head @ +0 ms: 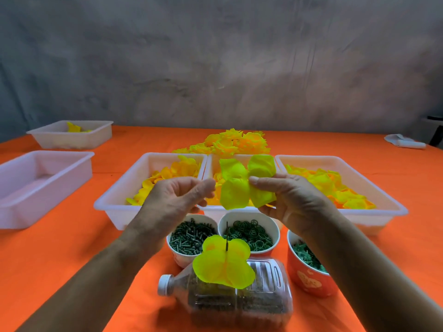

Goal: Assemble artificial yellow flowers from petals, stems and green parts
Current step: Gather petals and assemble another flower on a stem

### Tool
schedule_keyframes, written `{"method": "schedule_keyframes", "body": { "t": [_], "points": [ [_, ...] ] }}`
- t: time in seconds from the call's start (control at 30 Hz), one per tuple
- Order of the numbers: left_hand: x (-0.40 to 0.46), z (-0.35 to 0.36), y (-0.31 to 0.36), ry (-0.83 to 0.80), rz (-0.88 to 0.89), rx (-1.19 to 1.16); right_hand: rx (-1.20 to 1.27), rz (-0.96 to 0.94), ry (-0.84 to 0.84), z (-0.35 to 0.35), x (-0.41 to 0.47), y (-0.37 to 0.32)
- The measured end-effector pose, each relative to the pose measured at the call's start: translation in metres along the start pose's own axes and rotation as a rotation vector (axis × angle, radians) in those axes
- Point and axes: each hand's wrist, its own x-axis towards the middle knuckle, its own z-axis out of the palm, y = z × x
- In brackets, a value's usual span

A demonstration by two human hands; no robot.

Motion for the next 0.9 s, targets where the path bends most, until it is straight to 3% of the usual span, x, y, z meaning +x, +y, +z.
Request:
{"method": "schedule_keyframes", "body": {
  "t": [0.23,0.37,0.9],
  "points": [
    [0.008,0.018,0.013,-0.079,-0.264,-0.211,-0.052,-0.012,-0.063,0.010,-0.004,0.002],
    [0.008,0.019,0.017,-0.030,-0.336,-0.295,-0.052,0.040,-0.102,0.013,-0.009,-0.002],
    [-0.006,0.014,0.021,-0.098,-0.348,-0.274,-0.211,0.092,-0.185,0.020,-0.029,-0.004]
  ]
}}
